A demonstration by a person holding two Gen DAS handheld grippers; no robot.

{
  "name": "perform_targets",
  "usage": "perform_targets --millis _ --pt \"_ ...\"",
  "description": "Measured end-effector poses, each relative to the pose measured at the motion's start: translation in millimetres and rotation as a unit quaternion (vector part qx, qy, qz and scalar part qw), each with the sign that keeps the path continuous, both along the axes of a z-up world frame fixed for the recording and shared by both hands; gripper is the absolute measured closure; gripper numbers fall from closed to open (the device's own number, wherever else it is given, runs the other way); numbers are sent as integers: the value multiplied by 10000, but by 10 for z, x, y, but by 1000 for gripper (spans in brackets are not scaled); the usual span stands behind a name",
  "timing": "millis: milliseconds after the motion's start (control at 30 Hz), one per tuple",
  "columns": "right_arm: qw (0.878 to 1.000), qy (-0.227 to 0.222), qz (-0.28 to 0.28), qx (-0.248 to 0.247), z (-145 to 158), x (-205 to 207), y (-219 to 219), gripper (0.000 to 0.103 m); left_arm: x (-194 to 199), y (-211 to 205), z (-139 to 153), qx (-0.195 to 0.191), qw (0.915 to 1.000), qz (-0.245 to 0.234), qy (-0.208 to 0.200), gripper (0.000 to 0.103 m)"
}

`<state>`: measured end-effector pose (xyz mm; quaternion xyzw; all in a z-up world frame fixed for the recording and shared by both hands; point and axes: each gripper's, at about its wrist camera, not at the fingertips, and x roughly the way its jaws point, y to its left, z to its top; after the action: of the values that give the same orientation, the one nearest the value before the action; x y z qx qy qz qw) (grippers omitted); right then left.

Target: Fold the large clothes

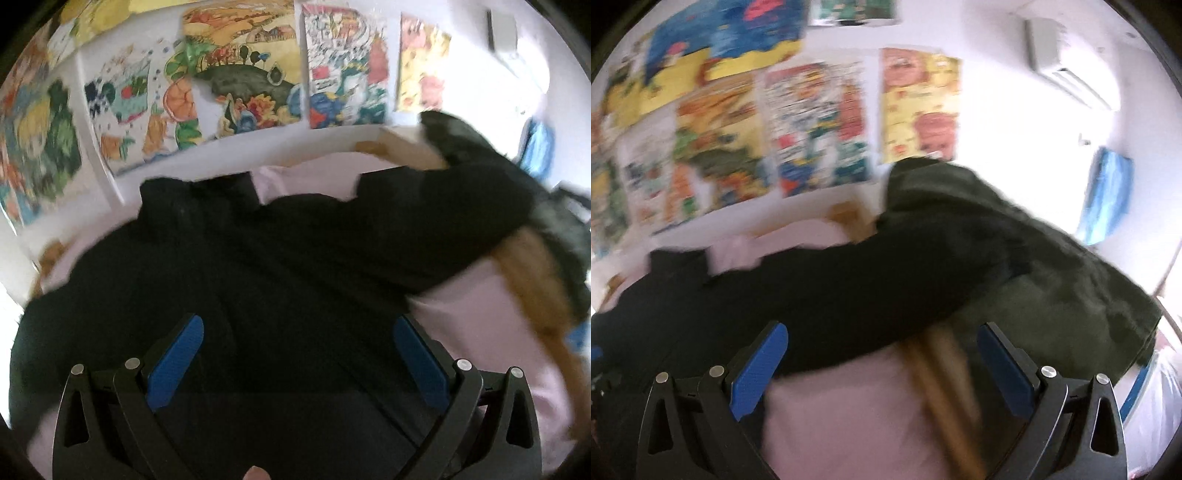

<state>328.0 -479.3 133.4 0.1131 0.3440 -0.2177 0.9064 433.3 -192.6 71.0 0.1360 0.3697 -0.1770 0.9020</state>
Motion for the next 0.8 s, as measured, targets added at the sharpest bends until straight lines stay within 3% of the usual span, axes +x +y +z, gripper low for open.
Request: perform_targets --millis 67,200,367,600,733,800 --pt "9980 -94 -537 318 -178 142 -316 0 223 -73 -251 220 9997 107 -69 2" --pt "9852 -150 -1568 674 -541 186 -680 0 577 -147 -653 43 10000 89 -1 2" --pt "9845 -111 -1632 637 -749 229 -865 0 783 -275 -902 -302 9993 59 214 2" --pt "9737 -935 -1579 1348 -801 191 -1164 0 1108 -744 -1336 228 9987 102 453 2" --pt "9631 -1112 -1823 1638 -892 172 -1305 13 1199 -791 -1575 237 9977 191 602 1" --pt "9658 -988 -1901 1463 -901 222 -1312 24 1204 -816 -1651 303 9977 220 557 1"
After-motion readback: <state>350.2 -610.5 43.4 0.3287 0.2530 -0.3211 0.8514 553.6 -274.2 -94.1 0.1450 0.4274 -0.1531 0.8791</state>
